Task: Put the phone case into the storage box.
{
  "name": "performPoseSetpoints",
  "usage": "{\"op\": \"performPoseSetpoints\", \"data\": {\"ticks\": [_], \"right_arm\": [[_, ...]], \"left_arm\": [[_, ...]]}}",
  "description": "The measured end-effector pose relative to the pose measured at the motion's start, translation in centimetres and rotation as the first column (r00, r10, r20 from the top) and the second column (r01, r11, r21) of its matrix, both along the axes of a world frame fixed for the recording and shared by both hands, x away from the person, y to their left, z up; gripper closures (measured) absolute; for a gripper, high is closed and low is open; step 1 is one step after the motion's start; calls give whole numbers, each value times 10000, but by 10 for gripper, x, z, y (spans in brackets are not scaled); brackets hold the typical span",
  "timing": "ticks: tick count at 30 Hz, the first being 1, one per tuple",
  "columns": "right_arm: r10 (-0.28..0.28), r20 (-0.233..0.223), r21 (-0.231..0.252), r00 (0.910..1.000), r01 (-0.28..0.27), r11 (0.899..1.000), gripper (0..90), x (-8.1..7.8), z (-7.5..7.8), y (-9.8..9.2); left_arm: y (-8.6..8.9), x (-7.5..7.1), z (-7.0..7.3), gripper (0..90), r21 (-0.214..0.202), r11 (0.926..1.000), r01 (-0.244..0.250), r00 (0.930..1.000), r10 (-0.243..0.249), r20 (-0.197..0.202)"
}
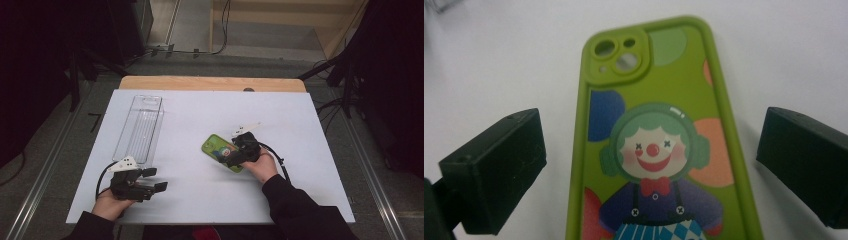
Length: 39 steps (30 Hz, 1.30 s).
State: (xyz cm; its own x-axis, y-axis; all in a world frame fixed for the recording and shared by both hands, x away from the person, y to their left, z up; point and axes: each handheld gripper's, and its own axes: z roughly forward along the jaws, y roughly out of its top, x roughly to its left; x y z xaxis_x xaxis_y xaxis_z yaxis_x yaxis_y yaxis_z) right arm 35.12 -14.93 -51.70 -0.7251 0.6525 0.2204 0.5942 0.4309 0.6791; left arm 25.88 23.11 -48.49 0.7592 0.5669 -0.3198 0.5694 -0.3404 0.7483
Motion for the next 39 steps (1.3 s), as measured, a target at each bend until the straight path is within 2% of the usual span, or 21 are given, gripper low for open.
{"op": "performPoseSetpoints", "data": {"ticks": [1, 5, 8, 10, 11, 12, 13, 24, 25, 28, 39], "right_arm": [[16, 124, -231, 9999, -13, 9997, 0, -1, -1, 2], [3, 215, -316, 9998, 3, 9995, 0, -2, -2, 3], [21, 437, -575, 9990, 4, 9983, 0, -5, -2, 6], [127, 743, -874, 9972, -62, 9962, 0, -7, -4, 8], [99, 1115, -1263, 9937, 43, 9920, 0, -11, -6, 12], [99, 1115, -1263, 9937, 43, 9920, 0, -11, -6, 12], [89, 1328, -1619, 9911, 128, 9867, 0, -14, -6, 16], [39, 1338, -1602, 9910, 178, 9869, 0, -15, -6, 16], [24, 1403, -1604, 9901, 203, 9868, 8, -15, -6, 15], [-132, 1610, -1299, 9869, 345, 9909, 134, -17, -5, 12], [-129, 1570, -1291, 9875, 335, 9911, 140, -17, -5, 12]], "left_arm": [[0, 0, 0, 246, -6, 10000, -4, 10000, 4, -3], [0, 0, 0, 246, -2, 10000, -2, 10000, 2, 13], [0, 0, 0, 246, -10, 10000, 13, 10000, -13, -3], [0, 0, 0, 246, -6, 10000, 7, 10000, -7, 2], [0, 0, 0, 246, -7, 10000, 5, 10000, -5, 0], [0, 0, 0, 246, -13, 10000, -3, 10000, 3, 1], [0, 0, 0, 246, -3, 10000, -12, 10000, 12, 10], [0, 0, 0, 246, 15, 10000, -20, 10000, 20, 27], [0, 0, 0, 246, 17, 10000, -26, 10000, 26, 27], [-1, 0, -1, 246, 20, 10000, -32, 10000, 32, 14], [0, 0, 0, 246, 11, 10000, -7, 10000, 7, 18]]}}
